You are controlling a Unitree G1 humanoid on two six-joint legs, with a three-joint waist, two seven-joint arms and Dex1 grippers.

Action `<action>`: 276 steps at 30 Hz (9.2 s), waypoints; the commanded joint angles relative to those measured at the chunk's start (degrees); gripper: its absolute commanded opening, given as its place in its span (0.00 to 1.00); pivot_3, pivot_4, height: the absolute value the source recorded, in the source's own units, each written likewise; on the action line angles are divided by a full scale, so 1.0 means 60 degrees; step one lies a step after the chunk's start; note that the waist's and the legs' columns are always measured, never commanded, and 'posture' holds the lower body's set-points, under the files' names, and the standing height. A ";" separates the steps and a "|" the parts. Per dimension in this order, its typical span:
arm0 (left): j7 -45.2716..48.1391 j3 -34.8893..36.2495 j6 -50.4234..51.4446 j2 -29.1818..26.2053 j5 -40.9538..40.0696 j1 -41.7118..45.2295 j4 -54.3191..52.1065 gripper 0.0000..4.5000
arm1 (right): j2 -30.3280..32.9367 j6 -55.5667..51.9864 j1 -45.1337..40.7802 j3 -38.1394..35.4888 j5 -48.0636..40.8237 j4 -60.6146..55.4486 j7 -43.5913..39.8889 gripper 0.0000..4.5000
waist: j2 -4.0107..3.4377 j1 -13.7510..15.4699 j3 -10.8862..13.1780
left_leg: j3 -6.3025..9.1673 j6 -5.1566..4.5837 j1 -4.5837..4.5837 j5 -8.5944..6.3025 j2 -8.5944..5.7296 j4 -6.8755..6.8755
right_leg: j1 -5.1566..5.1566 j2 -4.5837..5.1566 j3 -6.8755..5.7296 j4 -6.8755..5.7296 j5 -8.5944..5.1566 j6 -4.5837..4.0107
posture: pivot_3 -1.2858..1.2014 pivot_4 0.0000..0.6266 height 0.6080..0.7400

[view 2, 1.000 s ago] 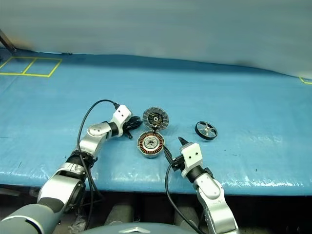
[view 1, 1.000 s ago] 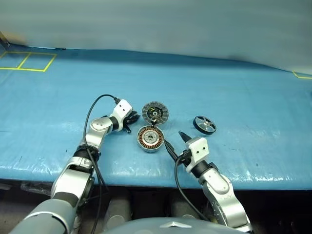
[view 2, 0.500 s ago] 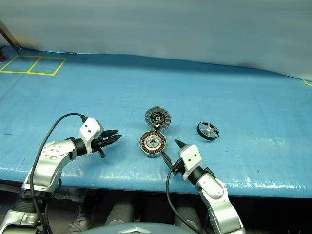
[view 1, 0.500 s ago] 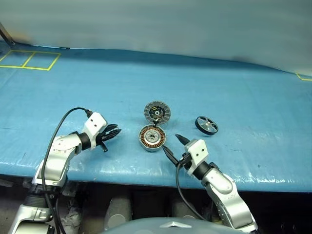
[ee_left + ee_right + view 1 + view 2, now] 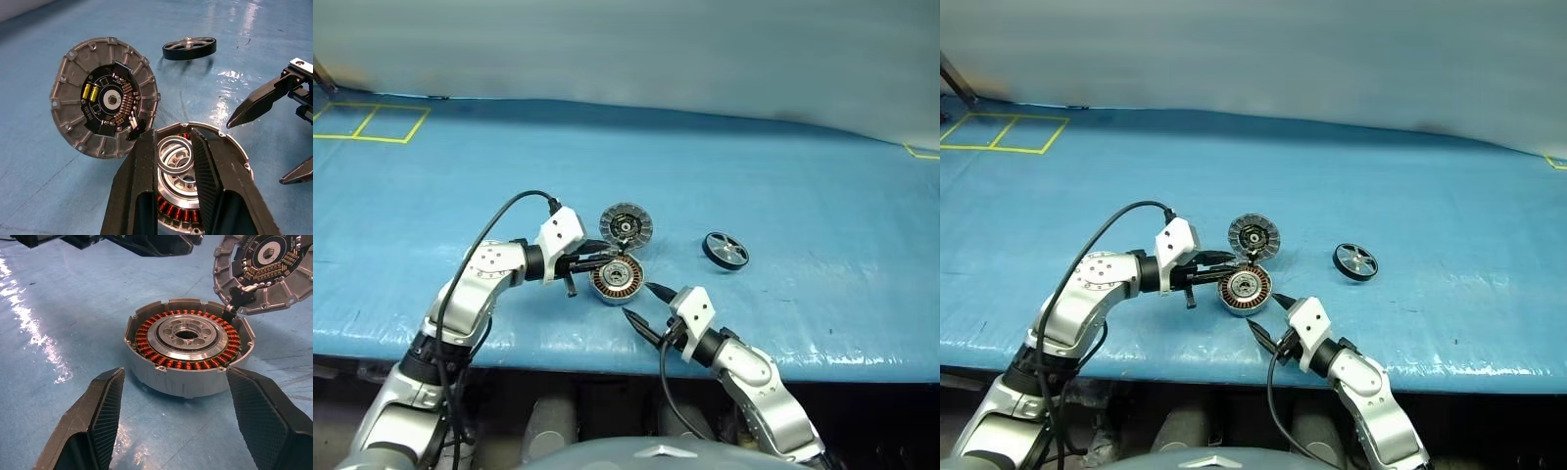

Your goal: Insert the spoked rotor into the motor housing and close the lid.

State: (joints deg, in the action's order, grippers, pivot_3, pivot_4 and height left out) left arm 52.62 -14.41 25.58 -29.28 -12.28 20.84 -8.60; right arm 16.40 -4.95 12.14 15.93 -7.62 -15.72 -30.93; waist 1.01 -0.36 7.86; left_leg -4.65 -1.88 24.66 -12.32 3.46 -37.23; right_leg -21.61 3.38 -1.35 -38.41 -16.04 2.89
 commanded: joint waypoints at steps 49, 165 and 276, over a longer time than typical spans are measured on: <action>-0.1741 0.1749 -0.0931 0.0608 -0.0814 -0.4540 -0.3254 0.00 | -0.0058 -0.5999 -0.2626 0.0323 0.0395 -0.3475 0.2052 0.01 | -0.0002 -0.0029 0.0000 | -0.0041 0.0000 -0.0013 -0.0001 0.0003 -0.0006 | -0.0072 0.0023 0.0075 -0.0029 -0.0024 -0.0050 | 0.52 0.24 1.00; -0.3228 0.0630 -0.5064 0.1804 0.0805 -0.6256 -0.0863 0.00 | -0.1065 -1.1413 -0.7222 0.2555 -0.0199 -0.1162 0.2779 0.01 | -0.0006 -0.0198 0.0002 | -0.0062 -0.0007 0.0105 -0.0005 0.0010 0.0018 | -0.0216 0.0027 0.0052 -0.0026 0.0012 -0.0027 | 0.52 0.24 1.00; -0.3527 0.0719 -0.5211 0.1779 0.0847 -0.6224 -0.0761 0.00 | -0.0553 -1.1492 -0.6699 0.1796 -0.0737 -0.1622 0.2739 0.01 | -0.0005 -0.0178 0.0001 | -0.0062 -0.0010 0.0131 -0.0003 0.0007 0.0009 | -0.0204 0.0020 0.0051 -0.0025 0.0026 -0.0004 | 0.52 0.24 1.00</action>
State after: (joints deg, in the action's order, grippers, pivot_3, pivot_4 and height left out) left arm 31.67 -10.54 -4.31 -18.56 -7.32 -16.42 -11.98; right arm 13.23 -75.20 -27.69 27.04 -12.58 -24.79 -14.84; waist 0.98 -1.42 7.86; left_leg -5.02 -1.94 25.45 -12.33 3.51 -37.17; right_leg -22.83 3.50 -1.05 -38.56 -15.88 2.87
